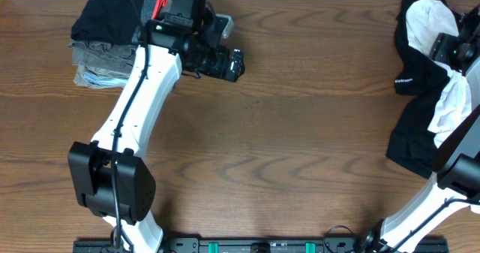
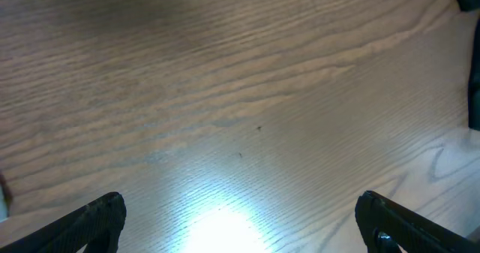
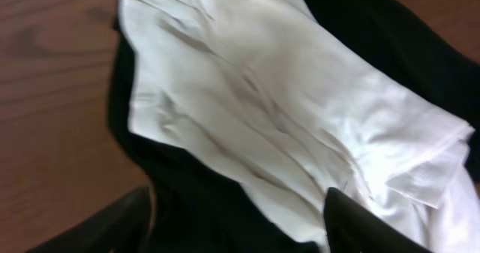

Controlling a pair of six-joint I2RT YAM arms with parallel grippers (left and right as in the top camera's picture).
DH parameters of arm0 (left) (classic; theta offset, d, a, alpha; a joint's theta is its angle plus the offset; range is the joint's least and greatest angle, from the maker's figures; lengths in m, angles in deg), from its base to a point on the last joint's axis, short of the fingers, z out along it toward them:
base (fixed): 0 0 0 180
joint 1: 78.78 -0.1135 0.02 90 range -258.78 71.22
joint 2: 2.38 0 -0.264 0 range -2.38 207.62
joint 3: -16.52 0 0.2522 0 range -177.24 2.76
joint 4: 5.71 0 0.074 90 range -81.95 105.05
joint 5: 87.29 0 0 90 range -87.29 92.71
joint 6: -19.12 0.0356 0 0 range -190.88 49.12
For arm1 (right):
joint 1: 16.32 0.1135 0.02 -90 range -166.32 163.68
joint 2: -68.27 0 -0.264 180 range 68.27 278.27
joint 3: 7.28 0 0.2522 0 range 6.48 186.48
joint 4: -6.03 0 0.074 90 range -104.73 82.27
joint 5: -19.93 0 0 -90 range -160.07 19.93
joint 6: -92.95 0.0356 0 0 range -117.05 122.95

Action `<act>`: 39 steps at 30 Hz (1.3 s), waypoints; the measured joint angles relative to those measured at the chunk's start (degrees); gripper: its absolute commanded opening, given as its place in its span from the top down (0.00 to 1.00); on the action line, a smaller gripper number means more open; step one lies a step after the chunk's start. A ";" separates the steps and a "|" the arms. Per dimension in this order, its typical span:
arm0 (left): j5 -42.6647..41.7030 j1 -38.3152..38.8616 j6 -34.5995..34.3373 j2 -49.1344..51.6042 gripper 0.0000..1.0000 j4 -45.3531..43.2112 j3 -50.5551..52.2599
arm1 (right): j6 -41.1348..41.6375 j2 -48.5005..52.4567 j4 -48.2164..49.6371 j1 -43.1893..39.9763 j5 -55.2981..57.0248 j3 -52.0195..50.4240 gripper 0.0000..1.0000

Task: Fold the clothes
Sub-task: 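Grasp the white shirt with the right gripper and pull it leftward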

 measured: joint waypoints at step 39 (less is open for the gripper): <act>0.63 1.86 -0.02 0.00 0.02 2.12 0.00 | 0.87 7.06 2.73 -1.49 2.16 0.00 0.99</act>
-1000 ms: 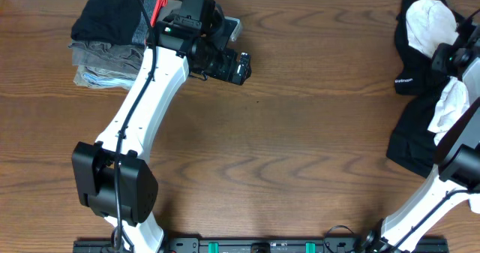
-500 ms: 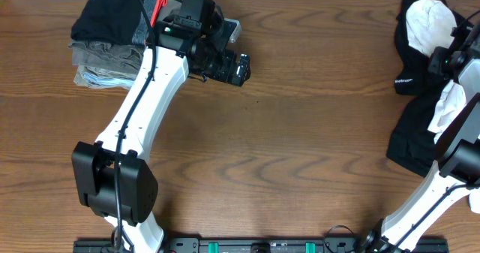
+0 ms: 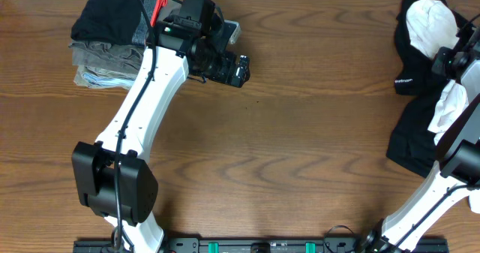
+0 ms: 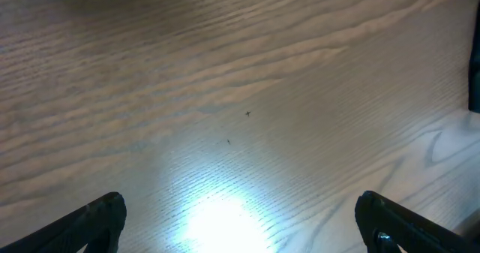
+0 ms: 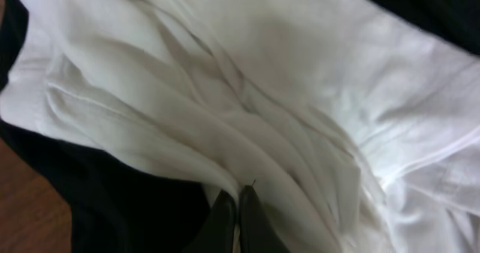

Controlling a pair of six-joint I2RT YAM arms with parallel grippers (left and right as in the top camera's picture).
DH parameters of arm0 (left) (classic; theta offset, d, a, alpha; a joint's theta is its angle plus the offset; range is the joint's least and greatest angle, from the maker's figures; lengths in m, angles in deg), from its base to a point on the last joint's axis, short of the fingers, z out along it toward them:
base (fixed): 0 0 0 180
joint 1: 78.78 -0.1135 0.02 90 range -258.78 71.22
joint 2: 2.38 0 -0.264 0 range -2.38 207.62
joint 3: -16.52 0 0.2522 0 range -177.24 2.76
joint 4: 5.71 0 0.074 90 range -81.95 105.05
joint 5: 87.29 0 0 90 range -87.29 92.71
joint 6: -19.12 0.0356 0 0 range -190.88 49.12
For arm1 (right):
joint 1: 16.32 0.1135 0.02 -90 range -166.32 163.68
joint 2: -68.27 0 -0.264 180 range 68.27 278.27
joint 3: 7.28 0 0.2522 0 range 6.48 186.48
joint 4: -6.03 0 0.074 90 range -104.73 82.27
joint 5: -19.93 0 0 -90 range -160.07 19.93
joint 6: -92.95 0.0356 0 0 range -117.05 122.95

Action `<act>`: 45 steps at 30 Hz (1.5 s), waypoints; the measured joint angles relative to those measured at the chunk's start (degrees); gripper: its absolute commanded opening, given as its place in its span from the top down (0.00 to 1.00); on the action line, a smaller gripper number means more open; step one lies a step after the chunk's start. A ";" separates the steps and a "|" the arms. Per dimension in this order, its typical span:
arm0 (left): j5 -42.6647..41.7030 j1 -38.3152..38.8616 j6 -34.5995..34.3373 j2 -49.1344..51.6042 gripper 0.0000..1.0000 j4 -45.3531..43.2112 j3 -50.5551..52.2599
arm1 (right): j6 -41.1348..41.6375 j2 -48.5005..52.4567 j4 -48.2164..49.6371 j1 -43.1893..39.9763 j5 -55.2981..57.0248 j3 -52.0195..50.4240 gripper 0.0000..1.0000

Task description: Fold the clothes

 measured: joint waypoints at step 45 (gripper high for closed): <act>-4.70 -18.08 3.80 -9.22 0.02 9.84 -0.96 | 3.04 -21.29 -17.16 47.76 -20.87 2.67 0.99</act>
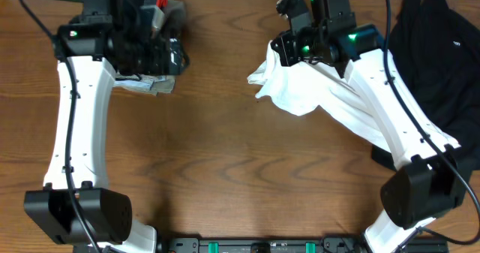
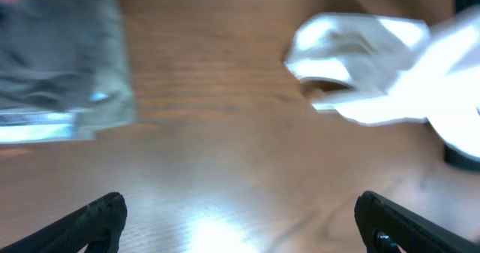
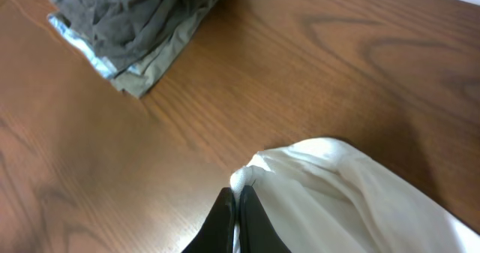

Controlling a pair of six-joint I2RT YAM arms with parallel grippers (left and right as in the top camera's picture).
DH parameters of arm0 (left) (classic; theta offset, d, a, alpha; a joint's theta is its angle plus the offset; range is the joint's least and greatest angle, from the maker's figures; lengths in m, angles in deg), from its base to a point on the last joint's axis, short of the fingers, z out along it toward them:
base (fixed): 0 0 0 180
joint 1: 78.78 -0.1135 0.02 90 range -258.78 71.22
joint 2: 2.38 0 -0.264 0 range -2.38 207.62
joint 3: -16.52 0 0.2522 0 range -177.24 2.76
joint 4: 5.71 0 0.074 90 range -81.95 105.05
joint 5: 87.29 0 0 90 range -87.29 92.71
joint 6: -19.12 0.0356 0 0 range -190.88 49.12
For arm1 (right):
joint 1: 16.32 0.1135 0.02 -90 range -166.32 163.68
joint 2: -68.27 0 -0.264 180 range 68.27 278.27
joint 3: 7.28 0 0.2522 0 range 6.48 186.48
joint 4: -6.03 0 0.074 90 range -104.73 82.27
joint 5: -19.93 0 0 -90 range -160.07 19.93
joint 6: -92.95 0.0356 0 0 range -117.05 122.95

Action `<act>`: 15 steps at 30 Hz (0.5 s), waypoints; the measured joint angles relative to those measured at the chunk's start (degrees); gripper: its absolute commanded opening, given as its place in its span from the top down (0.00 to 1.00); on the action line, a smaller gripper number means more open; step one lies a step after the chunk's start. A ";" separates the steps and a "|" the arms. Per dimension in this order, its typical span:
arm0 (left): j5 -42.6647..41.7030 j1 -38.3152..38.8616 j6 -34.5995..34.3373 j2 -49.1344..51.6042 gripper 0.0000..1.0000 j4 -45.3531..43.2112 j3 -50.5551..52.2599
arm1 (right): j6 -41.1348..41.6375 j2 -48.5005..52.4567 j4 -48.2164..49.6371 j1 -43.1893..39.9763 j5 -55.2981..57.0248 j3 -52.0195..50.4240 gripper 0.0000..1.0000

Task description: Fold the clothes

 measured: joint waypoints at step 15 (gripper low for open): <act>-7.89 13.97 14.29 -0.09 0.01 -17.46 18.62 | 2.60 0.22 3.34 0.00 -0.33 -0.04 0.99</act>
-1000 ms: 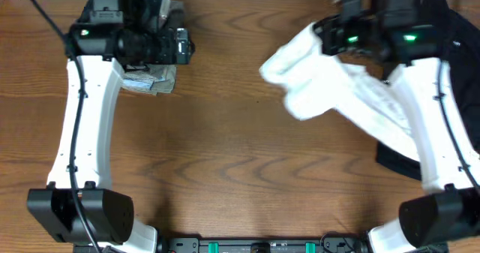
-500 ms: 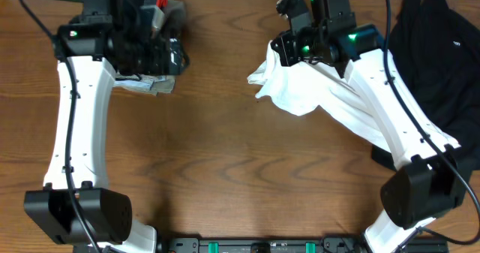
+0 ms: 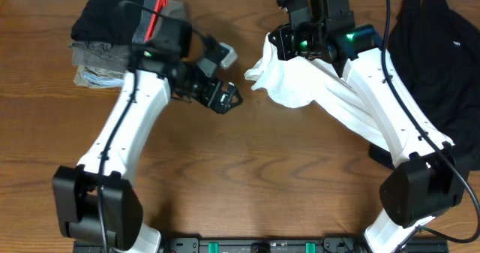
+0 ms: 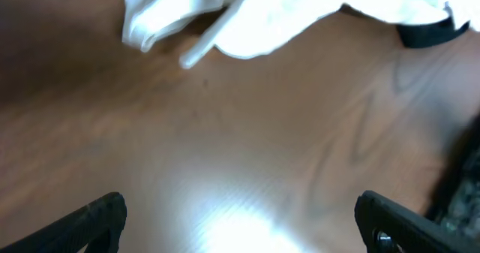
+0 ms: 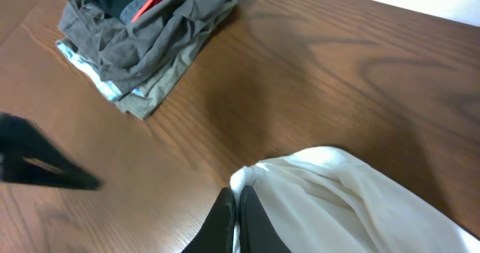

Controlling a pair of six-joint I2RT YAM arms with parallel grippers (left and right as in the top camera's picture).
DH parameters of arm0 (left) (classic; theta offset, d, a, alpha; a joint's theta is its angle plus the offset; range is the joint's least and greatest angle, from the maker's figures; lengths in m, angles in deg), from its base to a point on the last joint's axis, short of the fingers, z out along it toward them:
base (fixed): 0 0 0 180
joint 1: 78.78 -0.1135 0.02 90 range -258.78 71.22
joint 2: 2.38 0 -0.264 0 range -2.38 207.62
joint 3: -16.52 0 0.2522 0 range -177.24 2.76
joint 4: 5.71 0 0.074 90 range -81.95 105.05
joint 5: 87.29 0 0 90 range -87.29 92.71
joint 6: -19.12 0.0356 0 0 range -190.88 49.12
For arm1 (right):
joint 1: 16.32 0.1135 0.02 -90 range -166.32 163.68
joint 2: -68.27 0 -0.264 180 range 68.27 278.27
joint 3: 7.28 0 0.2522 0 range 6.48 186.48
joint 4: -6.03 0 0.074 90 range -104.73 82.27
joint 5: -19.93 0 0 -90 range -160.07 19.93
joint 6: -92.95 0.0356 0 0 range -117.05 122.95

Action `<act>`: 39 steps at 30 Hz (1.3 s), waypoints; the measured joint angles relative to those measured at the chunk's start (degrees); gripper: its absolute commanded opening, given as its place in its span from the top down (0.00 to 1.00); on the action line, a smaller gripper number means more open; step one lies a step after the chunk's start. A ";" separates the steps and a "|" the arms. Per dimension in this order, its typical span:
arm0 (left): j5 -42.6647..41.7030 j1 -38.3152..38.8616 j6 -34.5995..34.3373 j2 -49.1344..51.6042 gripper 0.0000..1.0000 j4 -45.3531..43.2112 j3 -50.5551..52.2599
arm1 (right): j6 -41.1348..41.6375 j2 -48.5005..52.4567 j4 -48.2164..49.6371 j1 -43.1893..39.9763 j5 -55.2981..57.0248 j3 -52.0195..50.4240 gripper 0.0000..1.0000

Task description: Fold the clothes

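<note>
A white garment [image 3: 300, 84] hangs bunched over the table's upper middle, trailing right toward the dark pile. My right gripper [image 5: 238, 200] is shut on its bunched edge [image 5: 251, 174], held above the wood. My left gripper [image 3: 223, 97] is open just left of the garment, over bare table; its dark fingers [image 4: 90, 223] stand wide apart with nothing between them. The white cloth [image 4: 225, 20] shows at the top of the left wrist view.
A stack of folded clothes [image 3: 109, 39], black on top with grey and light blue below, sits at the back left. A heap of black clothes [image 3: 435, 43] lies at the right edge. Brown wood table [image 3: 240, 178] spreads across the front.
My left gripper has moved from beside the folded stack at the back left to the middle, close to the white garment. The right gripper has lifted the garment slightly.
First my right gripper was open over the white garment in the black heap at the far right, and the left hovered open mid-table. Then the right was shut on the white cloth. Later it held the cloth at the table's upper middle, where the left has now joined it.
</note>
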 measured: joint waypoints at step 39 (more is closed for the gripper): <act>-5.88 8.35 -20.17 13.05 0.08 -67.71 20.22 | 0.20 0.00 0.11 -0.02 -0.15 0.00 0.99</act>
